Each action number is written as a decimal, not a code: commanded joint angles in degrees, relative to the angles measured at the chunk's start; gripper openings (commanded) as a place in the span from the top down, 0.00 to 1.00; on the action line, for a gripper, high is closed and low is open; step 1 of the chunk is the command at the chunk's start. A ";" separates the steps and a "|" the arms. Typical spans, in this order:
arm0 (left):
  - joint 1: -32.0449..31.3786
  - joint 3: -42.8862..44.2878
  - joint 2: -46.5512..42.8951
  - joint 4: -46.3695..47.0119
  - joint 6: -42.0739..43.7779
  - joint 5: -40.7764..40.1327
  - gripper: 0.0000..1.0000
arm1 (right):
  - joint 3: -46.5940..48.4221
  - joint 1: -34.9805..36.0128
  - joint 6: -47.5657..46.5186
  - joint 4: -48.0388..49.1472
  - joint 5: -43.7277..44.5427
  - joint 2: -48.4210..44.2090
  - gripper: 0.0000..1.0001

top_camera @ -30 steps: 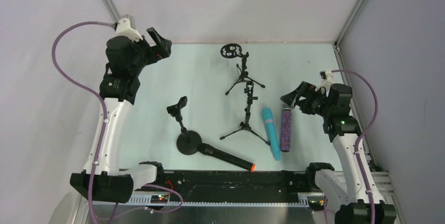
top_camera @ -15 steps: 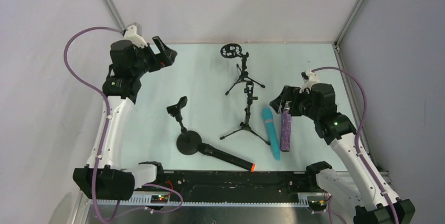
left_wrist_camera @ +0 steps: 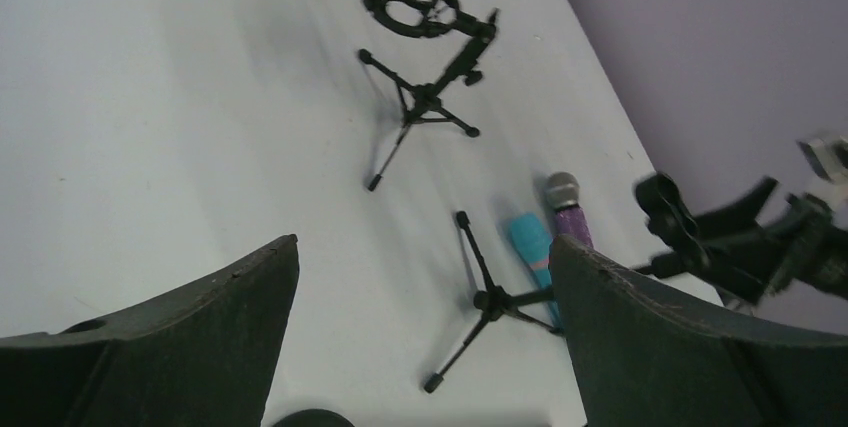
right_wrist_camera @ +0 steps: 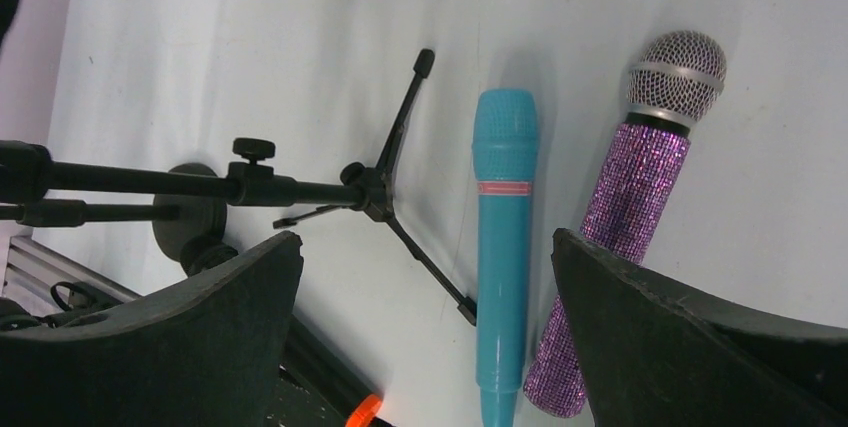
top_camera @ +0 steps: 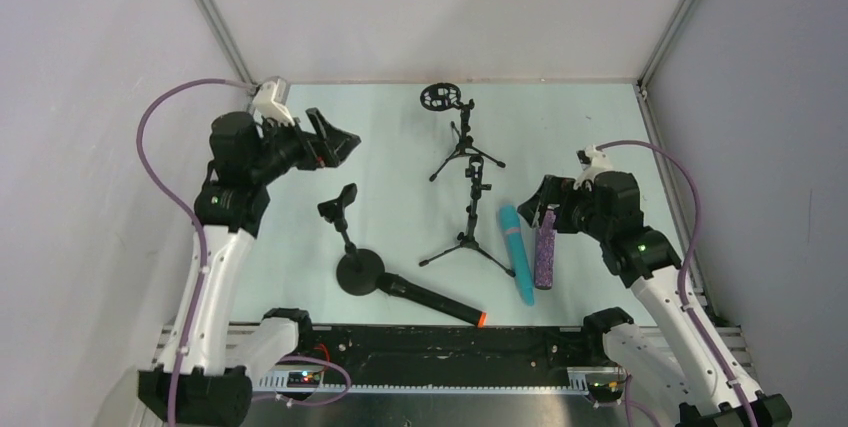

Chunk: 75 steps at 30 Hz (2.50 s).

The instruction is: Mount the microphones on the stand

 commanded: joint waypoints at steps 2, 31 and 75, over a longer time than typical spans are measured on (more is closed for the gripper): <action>-4.29 -2.25 -9.50 -2.61 4.58 -2.61 0.02 | -0.51 -0.41 0.40 0.66 -2.01 0.80 0.00; -25.36 -12.09 -21.23 -12.96 16.52 -23.86 0.24 | -1.37 -0.29 0.39 5.76 -3.98 8.13 0.00; -26.22 6.93 -0.65 -1.24 30.51 -14.27 1.00 | -3.21 -0.21 1.76 5.03 -4.67 3.73 0.00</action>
